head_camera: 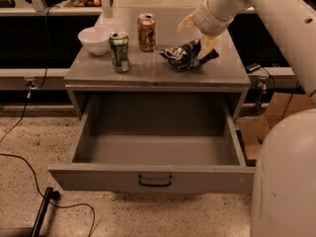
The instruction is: Pick blue chip bag from top drawer and place on counter
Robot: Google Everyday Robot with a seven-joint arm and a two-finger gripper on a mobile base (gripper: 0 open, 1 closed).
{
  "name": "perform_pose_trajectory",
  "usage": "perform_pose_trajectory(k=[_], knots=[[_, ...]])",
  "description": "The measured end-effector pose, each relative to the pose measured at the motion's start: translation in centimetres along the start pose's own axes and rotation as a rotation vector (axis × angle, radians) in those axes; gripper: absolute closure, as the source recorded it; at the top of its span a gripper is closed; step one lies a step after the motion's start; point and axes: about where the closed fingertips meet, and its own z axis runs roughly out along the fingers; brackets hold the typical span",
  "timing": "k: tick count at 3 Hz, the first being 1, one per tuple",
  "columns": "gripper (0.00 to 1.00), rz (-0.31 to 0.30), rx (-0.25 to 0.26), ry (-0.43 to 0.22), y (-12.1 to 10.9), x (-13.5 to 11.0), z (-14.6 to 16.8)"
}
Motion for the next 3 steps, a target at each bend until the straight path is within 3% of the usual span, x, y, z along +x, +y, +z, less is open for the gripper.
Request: perform_pose_trajectory(k=[1,3], knots=[[0.0,0.0,-0.002,-0.002,0.0,-0.1,0.2],[0.0,0.022,0.052,0.041,0.2,0.1,-4.7]])
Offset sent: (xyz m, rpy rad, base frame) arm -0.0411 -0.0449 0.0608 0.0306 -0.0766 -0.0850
